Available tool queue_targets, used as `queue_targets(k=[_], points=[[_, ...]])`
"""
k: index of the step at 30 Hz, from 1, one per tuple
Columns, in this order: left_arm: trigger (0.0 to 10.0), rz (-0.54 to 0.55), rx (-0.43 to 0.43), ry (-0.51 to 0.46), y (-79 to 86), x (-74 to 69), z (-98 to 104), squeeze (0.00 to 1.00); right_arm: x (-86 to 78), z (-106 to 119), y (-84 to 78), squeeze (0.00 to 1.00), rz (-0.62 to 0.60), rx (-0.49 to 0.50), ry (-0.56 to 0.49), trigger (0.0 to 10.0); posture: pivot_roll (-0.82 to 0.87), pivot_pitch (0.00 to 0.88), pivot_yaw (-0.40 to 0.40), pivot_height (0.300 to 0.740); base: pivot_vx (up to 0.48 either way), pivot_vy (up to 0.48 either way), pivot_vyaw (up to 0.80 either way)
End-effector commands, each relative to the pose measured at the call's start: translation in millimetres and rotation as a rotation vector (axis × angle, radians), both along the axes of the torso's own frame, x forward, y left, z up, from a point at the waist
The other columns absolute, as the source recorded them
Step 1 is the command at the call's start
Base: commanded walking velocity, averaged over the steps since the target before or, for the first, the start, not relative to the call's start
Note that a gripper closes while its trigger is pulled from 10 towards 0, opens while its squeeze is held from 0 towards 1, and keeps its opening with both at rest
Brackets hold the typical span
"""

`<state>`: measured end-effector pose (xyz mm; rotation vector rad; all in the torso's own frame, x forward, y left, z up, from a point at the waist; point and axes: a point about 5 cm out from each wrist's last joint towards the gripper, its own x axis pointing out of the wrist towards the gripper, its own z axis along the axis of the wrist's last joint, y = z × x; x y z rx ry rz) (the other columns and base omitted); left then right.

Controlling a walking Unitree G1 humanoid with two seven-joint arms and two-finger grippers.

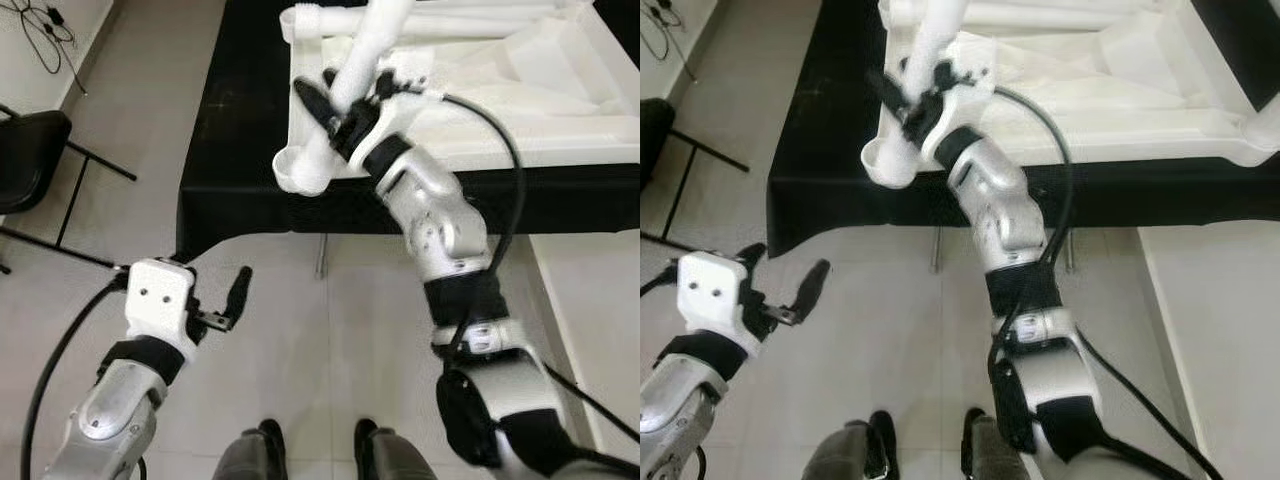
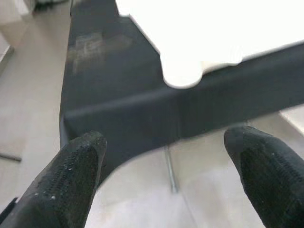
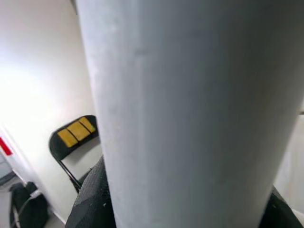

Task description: Building children table

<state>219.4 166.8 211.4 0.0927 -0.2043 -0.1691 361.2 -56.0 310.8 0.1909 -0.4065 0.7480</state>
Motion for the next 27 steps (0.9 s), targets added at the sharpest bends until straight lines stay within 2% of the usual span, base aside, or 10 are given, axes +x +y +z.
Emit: queue_targets(k=[1, 3, 6, 11, 13, 16, 21, 24, 27], points=[[10.0, 0.011, -0.011, 0.007, 2.2, -1.6, 1, 0.0, -9.1, 8, 6.2, 0.0, 0.041, 0.011, -0.049, 10.0, 0.06, 0.208, 0.019, 0.74, 0.277, 0.0, 0.0], [10.0, 0.009, -0.009, -0.001, 1.7, -0.5, 2, 0.0, -11.5, 8, 7.6, 0.0, 0.058, -0.005, -0.062, 10.0, 0.06, 0.201, 0.019, 0.74, 0.281, 0.0, 0.0], [10.0, 0.001, -0.007, -0.007, -0.6, 1.1, 3, 0.0, -14.8, 7, 9.7, 0.0, 0.055, -0.061, -0.112, 10.0, 0.06, 0.198, 0.019, 0.74, 0.296, 0.0, 0.8], [10.0, -0.021, -0.019, 0.006, -8.3, 2.0, 0, 0.0, -22.9, 5, 12.0, 0.0, 0.15, -0.018, -0.059, 10.0, 0.06, 0.181, 0.017, 0.74, 0.305, 0.0, 0.24], [10.0, -0.029, -0.023, 0.012, -10.4, 2.0, -1, 0.0, -24.3, 6, 11.8, 0.0, 0.145, -0.039, -0.092, 10.0, 0.06, 0.175, 0.018, 0.74, 0.307, 0.0, 0.8], [10.0, -0.039, -0.026, 0.023, -13.2, 2.2, -4, 0.0, -25.8, 8, 10.8, 0.0, 0.152, 0.01, -0.088, 10.0, 0.06, 0.17, 0.019, 0.74, 0.307, 0.0, 0.63], [10.0, -0.088, -0.014, 0.072, -22.6, -0.3, -16, 0.0, -26.1, 5, 11.6, 0.0, 0.185, -0.052, -0.089, 10.0, 0.06, 0.161, 0.024, 0.74, 0.303, 0.0, 0.0], [10.0, -0.098, -0.01, 0.086, -24.5, -1.4, -19, 0.0, -27.2, 4, 11.5, 0.0, 0.203, -0.058, -0.093, 10.0, 0.06, 0.161, 0.024, 0.74, 0.0, 0.0, 0.0], [10.0, -0.128, 0.042, 0.158, -29.5, -10.3, -35, 0.0, -35.5, -1, 11.1, 0.0, 0.314, -0.171, -0.13, 10.0, 0.06, 0.165, 0.027, 0.74, 0.0, 0.0, 0.0]])
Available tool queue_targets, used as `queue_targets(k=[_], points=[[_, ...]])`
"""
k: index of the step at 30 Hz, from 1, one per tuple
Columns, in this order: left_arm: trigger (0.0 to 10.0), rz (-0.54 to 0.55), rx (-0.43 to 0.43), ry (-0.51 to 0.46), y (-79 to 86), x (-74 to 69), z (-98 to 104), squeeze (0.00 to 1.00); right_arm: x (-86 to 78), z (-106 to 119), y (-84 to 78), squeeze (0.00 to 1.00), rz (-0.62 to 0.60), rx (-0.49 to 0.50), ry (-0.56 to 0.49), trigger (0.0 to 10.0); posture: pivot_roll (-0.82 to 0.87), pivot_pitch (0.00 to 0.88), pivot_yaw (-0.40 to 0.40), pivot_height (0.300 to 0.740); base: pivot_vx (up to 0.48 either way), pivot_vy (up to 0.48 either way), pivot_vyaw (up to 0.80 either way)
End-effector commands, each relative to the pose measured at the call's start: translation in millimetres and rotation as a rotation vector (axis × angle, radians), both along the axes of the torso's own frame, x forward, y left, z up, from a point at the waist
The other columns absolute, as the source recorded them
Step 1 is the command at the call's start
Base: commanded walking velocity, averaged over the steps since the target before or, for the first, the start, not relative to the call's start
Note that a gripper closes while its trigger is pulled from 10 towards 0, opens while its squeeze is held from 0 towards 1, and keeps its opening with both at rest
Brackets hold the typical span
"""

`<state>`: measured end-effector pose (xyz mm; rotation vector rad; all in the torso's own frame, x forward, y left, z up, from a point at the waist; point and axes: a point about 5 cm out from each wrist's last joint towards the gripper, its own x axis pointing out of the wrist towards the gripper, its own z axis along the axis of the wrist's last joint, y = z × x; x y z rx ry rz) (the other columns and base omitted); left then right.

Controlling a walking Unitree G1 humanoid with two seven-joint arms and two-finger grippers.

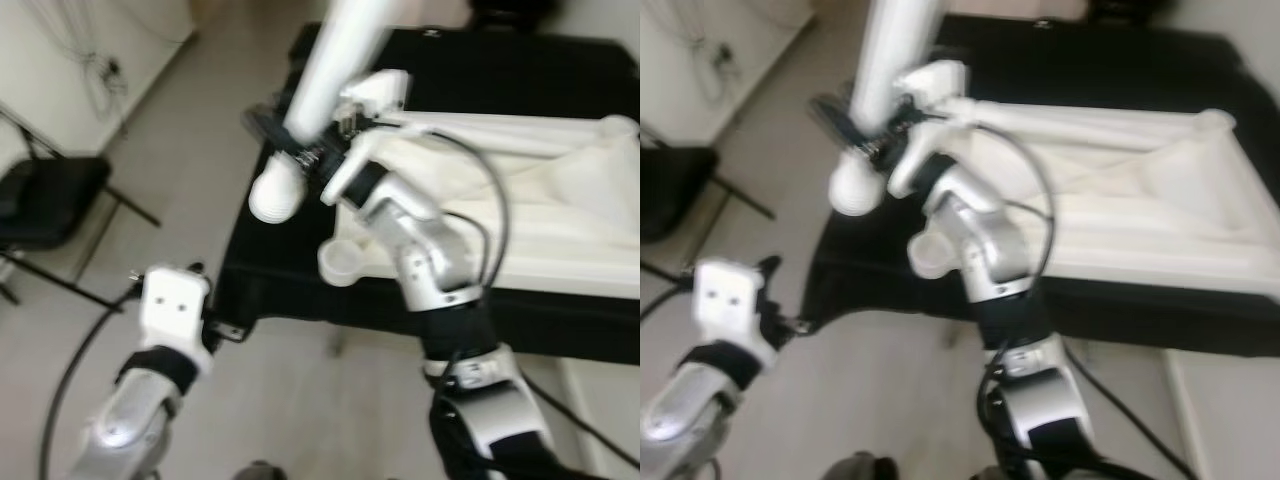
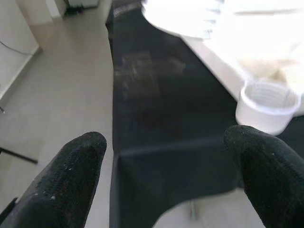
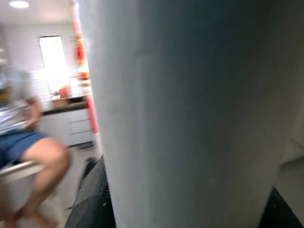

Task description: Building children table

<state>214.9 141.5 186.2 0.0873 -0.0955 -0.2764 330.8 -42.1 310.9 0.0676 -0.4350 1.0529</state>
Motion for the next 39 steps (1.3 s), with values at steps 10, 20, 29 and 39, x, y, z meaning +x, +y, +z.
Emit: queue_targets(k=[10, 20, 29, 39], points=[[10.0, -0.068, 0.123, 0.099, -3.5, -23.9, -23, 0.0, 14.7, -16, -9.5, 0.0, 0.006, -0.237, -0.009, 10.0, 0.07, 0.207, 0.029, 0.74, 0.0, 0.0, 0.0], [10.0, -0.163, 0.117, 0.114, -10.7, -38.0, -25, 0.0, 28.9, -16, -36.6, 0.0, 0.179, -0.257, 0.042, 10.0, 0.09, 0.271, 0.027, 0.74, 0.0, 0.0, 0.0], [10.0, -0.202, 0.099, 0.103, -14.7, -50.5, -20, 0.0, 29.0, -6, -56.0, 0.0, 0.324, -0.17, 0.021, 10.0, 0.11, 0.325, 0.053, 0.74, 0.0, 0.0, 0.0], [10.0, -0.236, 0.066, 0.097, -16.5, -61.2, -15, 0.0, 25.1, -12, -58.3, 0.0, 0.4, -0.338, -0.035, 10.0, 0.11, 0.369, 0.086, 0.74, 0.0, 0.0, 0.0]])
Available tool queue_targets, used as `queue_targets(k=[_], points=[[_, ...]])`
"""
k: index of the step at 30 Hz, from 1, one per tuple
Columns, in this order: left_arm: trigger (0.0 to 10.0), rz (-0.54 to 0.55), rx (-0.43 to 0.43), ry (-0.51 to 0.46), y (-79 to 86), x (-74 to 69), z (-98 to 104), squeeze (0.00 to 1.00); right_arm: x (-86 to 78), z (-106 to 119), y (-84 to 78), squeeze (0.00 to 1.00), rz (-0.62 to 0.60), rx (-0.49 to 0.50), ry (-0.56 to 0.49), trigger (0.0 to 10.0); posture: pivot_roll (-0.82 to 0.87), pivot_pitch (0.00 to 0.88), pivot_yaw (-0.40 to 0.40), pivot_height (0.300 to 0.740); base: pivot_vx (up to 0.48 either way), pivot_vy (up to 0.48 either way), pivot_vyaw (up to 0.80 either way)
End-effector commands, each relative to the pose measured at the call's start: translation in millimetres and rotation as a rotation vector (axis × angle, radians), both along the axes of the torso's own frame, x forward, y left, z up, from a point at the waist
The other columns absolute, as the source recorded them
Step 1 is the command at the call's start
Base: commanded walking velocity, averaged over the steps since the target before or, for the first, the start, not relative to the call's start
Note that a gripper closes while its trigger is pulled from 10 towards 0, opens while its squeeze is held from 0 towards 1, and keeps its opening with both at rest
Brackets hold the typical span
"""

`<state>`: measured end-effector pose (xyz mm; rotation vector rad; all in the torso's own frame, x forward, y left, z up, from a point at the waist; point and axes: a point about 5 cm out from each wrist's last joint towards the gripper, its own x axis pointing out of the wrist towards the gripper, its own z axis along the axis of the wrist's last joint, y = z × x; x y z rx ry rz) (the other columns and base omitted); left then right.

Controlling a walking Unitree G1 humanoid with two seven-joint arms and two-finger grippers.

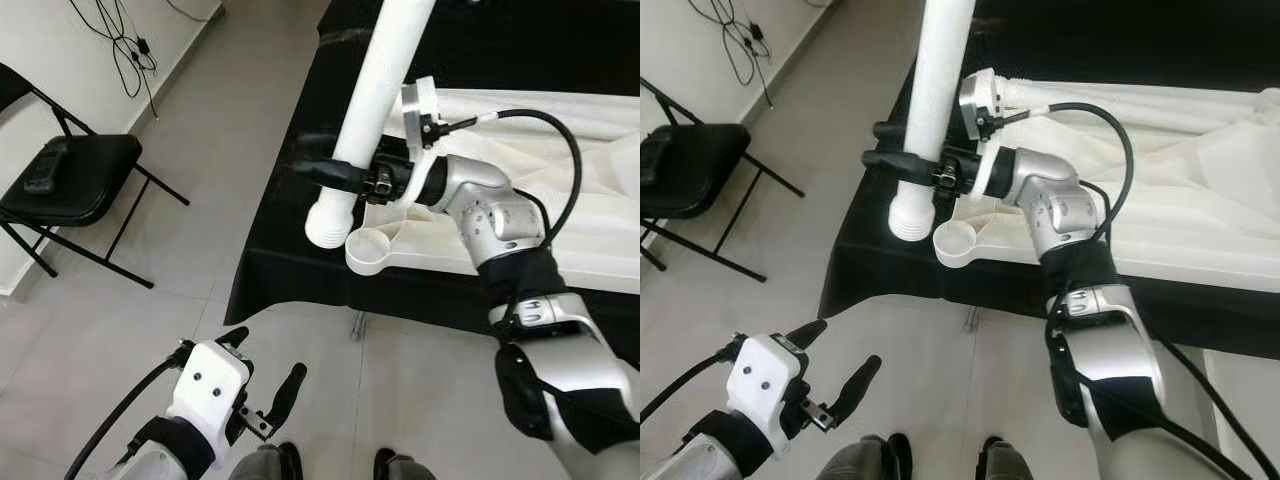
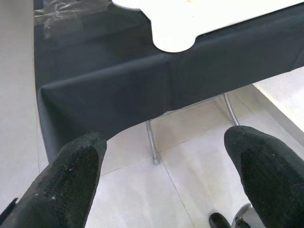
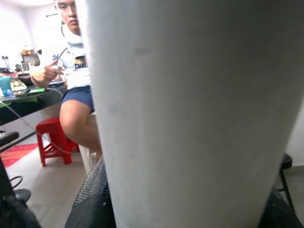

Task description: Building children table

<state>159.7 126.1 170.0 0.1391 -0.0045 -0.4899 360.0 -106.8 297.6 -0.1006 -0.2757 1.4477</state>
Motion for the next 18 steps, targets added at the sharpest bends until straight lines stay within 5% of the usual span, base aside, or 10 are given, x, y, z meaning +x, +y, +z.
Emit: queue_targets(k=[1, 18], points=[[10.0, -0.029, -0.009, 0.009, -1.1, -6.0, 1, 0.0, -4.1, 1, 6.3, 0.0, 0.057, -0.058, -0.043, 10.0, 0.11, 0.369, 0.086, 0.74, 0.0, 0.0, 0.0], [10.0, -0.052, -0.063, 0.024, -2.6, -12.7, 4, 0.0, -13.4, 7, 7.5, 0.0, 0.177, -0.155, -0.09, 10.0, 0.1, 0.408, 0.089, 0.74, 0.0, 0.0, 0.0]])
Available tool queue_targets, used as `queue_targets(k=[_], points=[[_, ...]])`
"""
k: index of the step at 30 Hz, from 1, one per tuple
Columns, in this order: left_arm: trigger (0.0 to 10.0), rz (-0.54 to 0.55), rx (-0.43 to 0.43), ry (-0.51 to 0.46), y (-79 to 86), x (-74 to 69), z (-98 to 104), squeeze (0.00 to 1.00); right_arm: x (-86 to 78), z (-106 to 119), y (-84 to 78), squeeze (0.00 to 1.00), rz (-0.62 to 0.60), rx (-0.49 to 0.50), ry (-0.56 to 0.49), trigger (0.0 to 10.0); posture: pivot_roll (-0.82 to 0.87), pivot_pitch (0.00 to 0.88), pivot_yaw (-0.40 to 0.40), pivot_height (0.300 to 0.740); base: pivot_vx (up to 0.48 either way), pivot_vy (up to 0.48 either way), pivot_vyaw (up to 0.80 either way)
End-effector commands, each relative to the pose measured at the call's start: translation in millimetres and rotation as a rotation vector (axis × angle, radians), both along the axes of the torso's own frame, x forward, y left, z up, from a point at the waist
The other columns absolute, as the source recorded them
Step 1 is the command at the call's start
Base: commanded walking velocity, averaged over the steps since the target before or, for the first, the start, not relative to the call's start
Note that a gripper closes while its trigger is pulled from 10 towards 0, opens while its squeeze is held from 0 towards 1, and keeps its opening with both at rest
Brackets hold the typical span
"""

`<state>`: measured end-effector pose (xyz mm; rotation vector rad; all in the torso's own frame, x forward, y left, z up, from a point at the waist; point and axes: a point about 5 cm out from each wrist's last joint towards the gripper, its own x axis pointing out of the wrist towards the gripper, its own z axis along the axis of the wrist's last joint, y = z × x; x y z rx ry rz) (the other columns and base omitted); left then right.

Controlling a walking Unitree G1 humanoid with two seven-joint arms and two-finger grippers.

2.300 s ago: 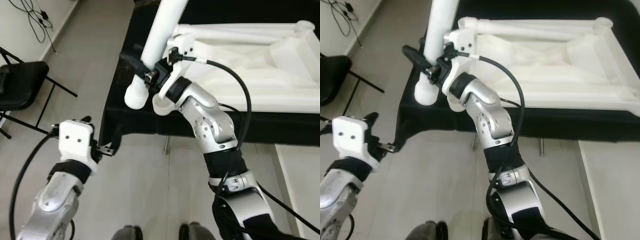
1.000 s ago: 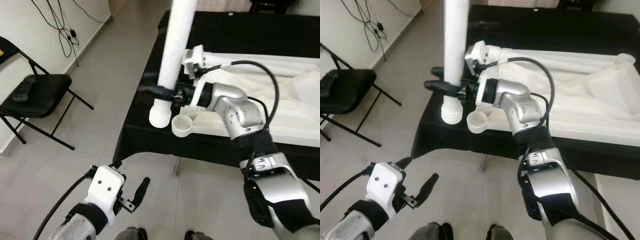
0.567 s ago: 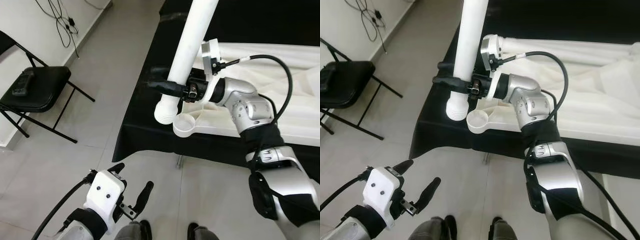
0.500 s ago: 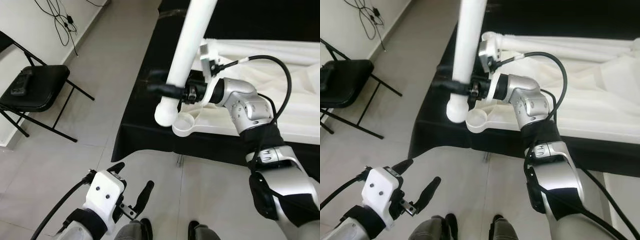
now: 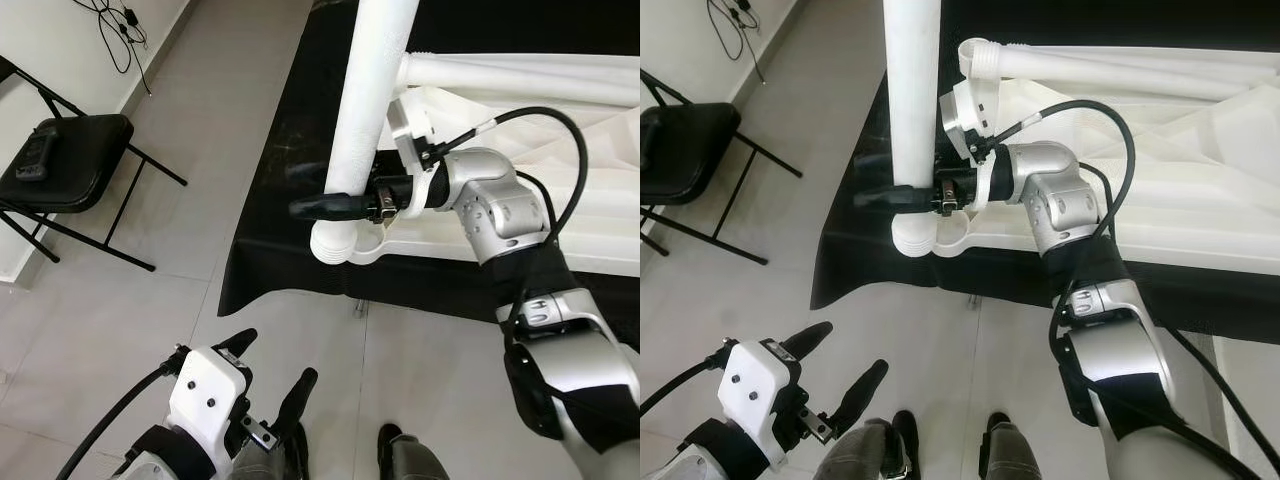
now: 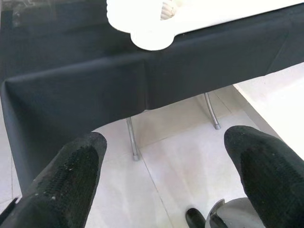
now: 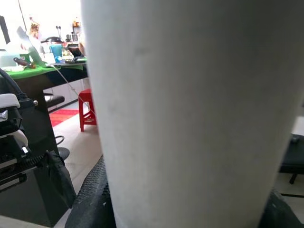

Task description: Building children table

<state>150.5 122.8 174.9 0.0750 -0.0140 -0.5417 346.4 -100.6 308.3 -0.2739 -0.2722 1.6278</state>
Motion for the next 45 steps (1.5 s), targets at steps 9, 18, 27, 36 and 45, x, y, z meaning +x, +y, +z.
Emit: queue_targets(k=[9, 18, 27, 36, 45], points=[[10.0, 0.0, -0.005, 0.013, 0.9, -4.0, 0, 0.0, 4.5, -5, -7.3, 0.0, -0.027, -0.011, 0.024, 10.0, 0.1, 0.41, 0.091, 0.74, 0.0, 0.0, 0.0], [10.0, -0.001, -0.009, 0.016, 1.3, -3.6, -1, 0.0, 6.7, 9, -28.4, 0.0, -0.07, -0.004, -0.001, 10.0, 0.1, 0.405, 0.094, 0.74, 0.0, 0.0, 0.0], [10.0, -0.002, -0.008, 0.017, 1.6, -2.6, -2, 0.0, 4.4, 11, -41.7, 0.0, -0.072, -0.062, -0.026, 10.0, 0.09, 0.392, 0.095, 0.74, 0.0, 0.0, 0.0], [10.0, 0.001, -0.01, 0.015, 1.7, -1.4, -2, 0.0, -6.0, -4, -34.9, 0.0, 0.007, -0.222, -0.047, 10.0, 0.08, 0.384, 0.093, 0.74, 0.0, 0.0, 0.0], [10.0, 0.002, -0.011, 0.009, 1.0, 0.8, -2, 0.0, -10.4, -16, -3.0, 0.0, 0.101, -0.361, -0.1, 10.0, 0.08, 0.389, 0.08, 0.74, 0.0, 0.0, 0.0]])
